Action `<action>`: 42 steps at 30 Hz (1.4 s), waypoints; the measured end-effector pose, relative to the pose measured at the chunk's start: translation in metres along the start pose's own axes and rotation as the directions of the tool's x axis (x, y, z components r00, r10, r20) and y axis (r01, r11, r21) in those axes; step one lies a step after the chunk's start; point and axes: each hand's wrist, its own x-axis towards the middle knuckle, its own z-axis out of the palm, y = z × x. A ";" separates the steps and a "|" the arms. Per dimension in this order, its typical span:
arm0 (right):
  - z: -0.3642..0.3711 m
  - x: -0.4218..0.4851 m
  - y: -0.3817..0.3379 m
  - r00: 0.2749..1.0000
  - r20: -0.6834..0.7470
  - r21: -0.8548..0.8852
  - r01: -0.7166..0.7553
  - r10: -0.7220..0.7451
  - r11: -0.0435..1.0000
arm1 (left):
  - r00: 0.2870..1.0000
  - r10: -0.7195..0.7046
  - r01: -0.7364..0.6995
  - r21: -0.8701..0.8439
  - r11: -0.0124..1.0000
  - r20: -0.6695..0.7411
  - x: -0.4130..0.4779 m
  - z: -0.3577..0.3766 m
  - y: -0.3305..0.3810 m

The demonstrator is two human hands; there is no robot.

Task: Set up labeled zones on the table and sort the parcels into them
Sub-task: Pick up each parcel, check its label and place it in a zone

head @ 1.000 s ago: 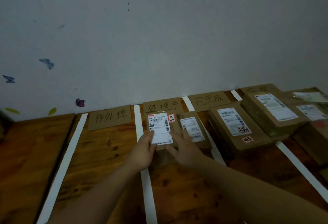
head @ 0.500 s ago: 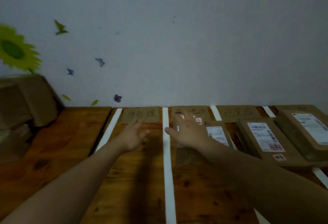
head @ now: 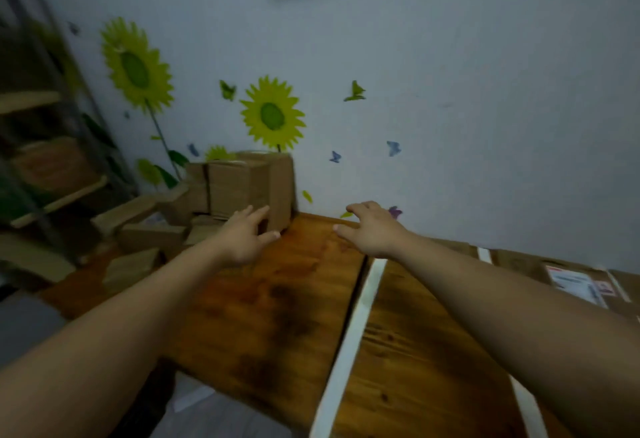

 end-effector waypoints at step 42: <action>0.147 0.314 -0.238 0.923 -0.259 0.366 -0.179 0.285 0.913 | 0.992 0.039 0.024 -0.477 0.879 0.121 0.307 -0.099 -0.246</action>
